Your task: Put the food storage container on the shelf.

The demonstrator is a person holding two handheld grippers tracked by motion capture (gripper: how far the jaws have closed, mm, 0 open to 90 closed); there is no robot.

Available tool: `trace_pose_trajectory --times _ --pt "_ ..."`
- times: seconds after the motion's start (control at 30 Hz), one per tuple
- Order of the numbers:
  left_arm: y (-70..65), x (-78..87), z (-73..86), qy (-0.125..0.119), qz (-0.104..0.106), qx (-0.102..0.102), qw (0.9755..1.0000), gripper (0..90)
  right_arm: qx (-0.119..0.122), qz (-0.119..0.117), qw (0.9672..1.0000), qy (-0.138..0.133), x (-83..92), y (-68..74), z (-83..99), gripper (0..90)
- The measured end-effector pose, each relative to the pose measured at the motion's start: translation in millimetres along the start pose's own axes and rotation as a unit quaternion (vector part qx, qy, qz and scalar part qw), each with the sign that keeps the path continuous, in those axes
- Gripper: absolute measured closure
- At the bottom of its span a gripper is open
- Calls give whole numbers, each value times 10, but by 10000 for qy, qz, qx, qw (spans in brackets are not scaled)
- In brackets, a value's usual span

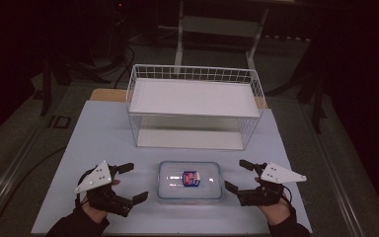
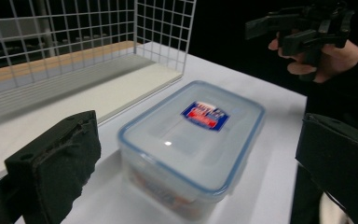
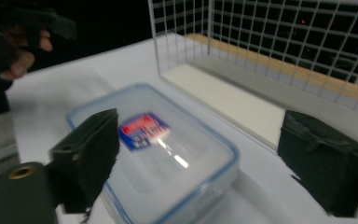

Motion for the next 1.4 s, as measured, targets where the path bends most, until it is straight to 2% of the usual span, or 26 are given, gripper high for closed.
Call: trace_pose_trajectory --times 0.07,0.13,0.27,0.37,0.47,0.5,0.6,0.7,0.73,0.77,0.8,0.83,0.87,0.9,0.93,0.97,1.07,1.1,1.17,1.2,1.23,1.27,1.3,1.33,1.37,1.4 --pt "-39 -22 -55 67 59 -102 9999 0 232 -25 9996 -177 17 17 -68 102" --pt "-67 -41 -107 96 93 -188 9997 0 331 0 9990 -303 35 27 -111 102" --pt "-51 -78 -197 96 164 -38 9998 0 517 95 9976 -447 56 78 -187 122" --pt "-13 -107 -277 170 302 169 9993 0 549 -56 9981 -271 38 105 -218 151" --pt "24 -169 -352 309 289 249 9988 0 451 -144 9988 -152 10 129 -211 156" --pt "42 -200 -357 372 273 297 9985 0 464 -92 9988 -103 5 145 -209 158" --pt "141 -326 -300 614 279 649 9956 0 525 -96 9985 -139 1 184 -209 147" --pt "278 -442 -182 756 210 1248 9891 0 331 -83 9994 -60 -13 186 -213 124" --pt "327 -475 -145 915 186 1453 9850 0 283 -55 9996 -38 -19 183 -211 118" --pt "327 -475 -145 915 186 1453 9850 0 283 -55 9996 -38 -19 183 -211 118" --pt "408 -533 -74 1145 226 1773 9772 0 271 8 9996 16 -31 181 -205 112" --pt "445 -564 -31 1256 238 1951 9724 0 252 219 9994 97 -65 179 -170 104" --pt "472 -584 3 1340 235 2073 9688 0 252 219 9994 97 -65 179 -170 104" --pt "501 -608 49 1398 258 2247 9640 0 211 236 9995 94 -73 175 -161 102" --pt "527 -630 93 1445 269 2433 9588 0 160 240 9995 87 -80 170 -149 101" --pt "561 -655 149 1521 277 2641 9520 0 107 240 9996 86 -84 166 -139 101" --pt "624 -698 258 1629 309 3072 9371 0 -43 193 9997 173 -94 157 -106 101" --pt "633 -706 277 1656 315 3142 9343 0 -66 179 9996 220 -97 158 -101 101" --pt "651 -731 320 1746 360 3321 9263 0 -71 181 9995 256 -100 162 -92 101" --pt "657 -736 330 1770 394 3368 9239 0 -73 165 9994 291 -103 167 -80 101" --pt "667 -746 349 1812 424 3451 9199 0 -81 148 9994 310 -106 166 -72 101" --pt "672 -752 360 1824 424 3490 9182 0 -172 119 9992 355 -115 157 -52 102" --pt "681 -760 377 1881 514 3555 9141 0 -191 123 9991 371 -117 146 -39 102" --pt "682 -768 387 1893 539 3618 9112 0 -191 123 9991 371 -117 146 -39 102" --pt "682 -768 387 1893 539 3618 9112 0 -191 123 9991 371 -117 146 -39 102" --pt "686 -789 422 1989 643 3772 9022 0 -210 121 9990 370 -118 141 -33 102"
Point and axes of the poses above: each handheld gripper's, and its own axes: x roughly backward along the jaws, z roughly out of its underside, y roughly to its left, the point moved 1 cm from there along -x, roughly forward along the jaws, and after that the axes turned 5 degrees about -y, right-handed, at the moved point
